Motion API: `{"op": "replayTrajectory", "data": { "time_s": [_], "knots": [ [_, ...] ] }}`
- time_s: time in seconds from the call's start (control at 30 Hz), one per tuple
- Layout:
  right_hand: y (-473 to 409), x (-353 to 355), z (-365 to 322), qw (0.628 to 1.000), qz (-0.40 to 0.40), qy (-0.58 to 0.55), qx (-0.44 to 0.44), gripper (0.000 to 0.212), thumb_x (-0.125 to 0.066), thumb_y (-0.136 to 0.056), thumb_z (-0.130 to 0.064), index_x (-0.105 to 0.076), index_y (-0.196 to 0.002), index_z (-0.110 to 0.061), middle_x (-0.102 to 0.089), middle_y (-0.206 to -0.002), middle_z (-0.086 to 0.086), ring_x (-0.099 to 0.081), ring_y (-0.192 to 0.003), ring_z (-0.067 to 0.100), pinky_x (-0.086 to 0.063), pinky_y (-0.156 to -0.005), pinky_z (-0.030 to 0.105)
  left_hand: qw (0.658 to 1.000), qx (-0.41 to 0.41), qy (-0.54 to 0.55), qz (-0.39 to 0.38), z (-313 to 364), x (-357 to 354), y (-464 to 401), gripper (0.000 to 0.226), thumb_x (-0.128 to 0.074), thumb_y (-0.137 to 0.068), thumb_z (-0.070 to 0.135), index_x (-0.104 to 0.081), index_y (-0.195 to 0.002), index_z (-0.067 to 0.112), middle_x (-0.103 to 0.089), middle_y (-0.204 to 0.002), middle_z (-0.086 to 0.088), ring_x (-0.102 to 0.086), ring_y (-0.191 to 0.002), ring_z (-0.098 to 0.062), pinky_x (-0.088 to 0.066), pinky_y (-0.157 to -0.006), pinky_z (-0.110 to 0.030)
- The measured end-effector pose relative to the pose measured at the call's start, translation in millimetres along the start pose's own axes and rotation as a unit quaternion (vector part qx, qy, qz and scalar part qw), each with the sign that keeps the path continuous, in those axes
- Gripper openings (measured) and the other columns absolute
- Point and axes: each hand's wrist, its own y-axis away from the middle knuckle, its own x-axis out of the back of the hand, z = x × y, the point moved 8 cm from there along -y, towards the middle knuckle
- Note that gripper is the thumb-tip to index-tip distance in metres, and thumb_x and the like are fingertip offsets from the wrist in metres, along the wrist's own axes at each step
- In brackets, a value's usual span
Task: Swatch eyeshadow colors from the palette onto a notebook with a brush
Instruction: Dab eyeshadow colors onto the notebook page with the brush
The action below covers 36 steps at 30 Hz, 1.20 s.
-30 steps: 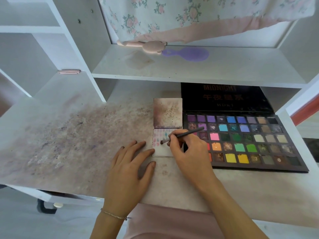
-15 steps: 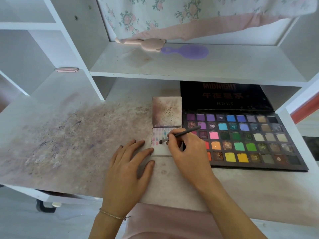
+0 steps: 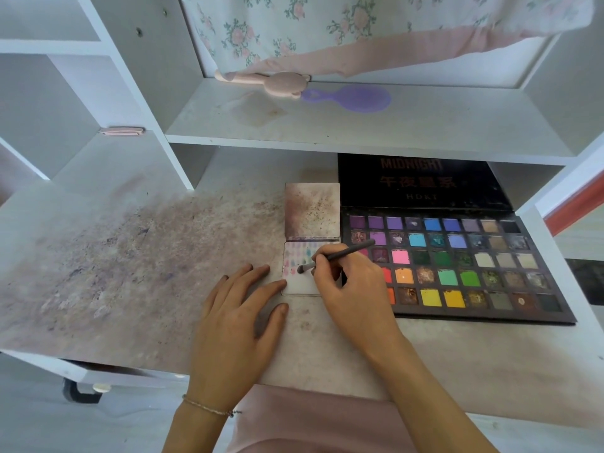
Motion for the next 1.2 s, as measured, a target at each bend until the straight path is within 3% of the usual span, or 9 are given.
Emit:
{"op": "replayTrajectory", "data": {
  "time_s": [0.2, 0.33, 0.5, 0.6, 0.7, 0.8, 0.93, 1.07, 1.2],
  "knots": [
    [0, -1, 2, 1.000, -0.007, 0.002, -0.001, 0.011, -0.051, -0.088, -0.021, -0.062, -0.088, -0.017, -0.052, -0.069, -0.013, -0.048, -0.065, 0.005, -0.041, -0.063, 0.025, 1.000, -0.001, 0.003, -0.001, -1, -1, 1, 0.040, -0.042, -0.083, 0.042, -0.066, -0.107, 0.021, -0.060, -0.121, -0.001, -0.050, -0.119, -0.022, -0.039, -0.099, -0.047],
    [0, 5, -5, 0.999, 0.025, -0.021, 0.012, 0.017, -0.048, -0.085, -0.023, -0.063, -0.090, -0.016, -0.063, -0.077, -0.004, -0.059, -0.073, 0.016, -0.051, -0.067, 0.035, 1.000, -0.002, 0.005, -0.001, -1, -1, 0, 0.040, -0.042, -0.083, 0.043, -0.066, -0.107, 0.021, -0.060, -0.121, -0.001, -0.050, -0.118, -0.021, -0.040, -0.099, -0.048],
    [1, 15, -1, 0.994, 0.073, -0.085, 0.000, 0.016, -0.047, -0.084, -0.019, -0.060, -0.092, -0.024, -0.059, -0.083, -0.014, -0.058, -0.073, 0.005, -0.046, -0.063, 0.013, 1.000, 0.000, 0.013, 0.002, -2, -1, 0, 0.040, -0.043, -0.083, 0.042, -0.066, -0.106, 0.021, -0.060, -0.120, -0.001, -0.051, -0.118, -0.022, -0.041, -0.098, -0.050],
    [2, 19, -2, 0.989, 0.082, -0.121, 0.005, 0.020, -0.047, -0.084, -0.015, -0.062, -0.096, -0.021, -0.059, -0.088, -0.014, -0.059, -0.083, 0.007, -0.047, -0.070, 0.012, 1.000, 0.001, 0.014, 0.001, -3, -1, 1, 0.040, -0.042, -0.083, 0.043, -0.066, -0.106, 0.021, -0.060, -0.120, -0.001, -0.051, -0.118, -0.022, -0.041, -0.097, -0.050],
    [4, 23, -3, 0.987, 0.083, -0.140, 0.013, 0.022, -0.046, -0.085, -0.016, -0.057, -0.094, -0.033, -0.061, -0.086, -0.006, -0.058, -0.074, 0.005, -0.045, -0.062, 0.011, 1.000, 0.000, 0.014, 0.001, -3, -1, 1, 0.041, -0.042, -0.083, 0.043, -0.066, -0.107, 0.021, -0.060, -0.120, -0.001, -0.051, -0.118, -0.022, -0.041, -0.098, -0.050],
    [10, 35, 3, 0.988, 0.097, -0.122, 0.007, 0.024, -0.044, -0.085, -0.018, -0.052, -0.092, -0.039, -0.061, -0.085, -0.003, -0.058, -0.077, 0.008, -0.046, -0.065, 0.015, 1.000, -0.001, 0.014, 0.002, -4, -1, 1, 0.042, -0.041, -0.083, 0.043, -0.066, -0.107, 0.020, -0.060, -0.120, -0.001, -0.051, -0.118, -0.023, -0.035, -0.101, -0.044],
    [21, 66, 15, 0.985, 0.137, -0.104, 0.000, 0.022, -0.043, -0.087, -0.016, -0.052, -0.086, -0.036, -0.054, -0.073, -0.010, -0.050, -0.061, 0.008, -0.041, -0.053, 0.015, 1.000, 0.001, 0.016, 0.003, -4, 0, 0, 0.043, -0.040, -0.082, 0.044, -0.067, -0.106, 0.020, -0.061, -0.120, -0.002, -0.051, -0.118, -0.024, -0.035, -0.101, -0.045],
    [30, 102, 31, 0.982, 0.163, -0.088, -0.026, 0.023, -0.047, -0.089, -0.012, -0.051, -0.084, -0.034, -0.059, -0.078, -0.021, -0.057, -0.072, -0.003, -0.049, -0.055, 0.018, 1.000, 0.001, 0.017, 0.006, -4, 0, 0, 0.044, -0.040, -0.082, 0.044, -0.067, -0.105, 0.019, -0.061, -0.119, -0.003, -0.051, -0.117, -0.026, -0.038, -0.100, -0.048],
    [36, 125, 55, 0.979, 0.179, -0.055, -0.080, 0.029, -0.048, -0.089, -0.005, -0.051, -0.079, -0.032, -0.059, -0.079, -0.005, -0.059, -0.073, 0.005, -0.053, -0.058, 0.029, 1.000, 0.000, 0.023, 0.013, -3, 1, -1, 0.043, -0.041, -0.081, 0.043, -0.068, -0.104, 0.018, -0.062, -0.117, -0.004, -0.053, -0.115, -0.027, -0.039, -0.097, -0.050]
  ]
}}
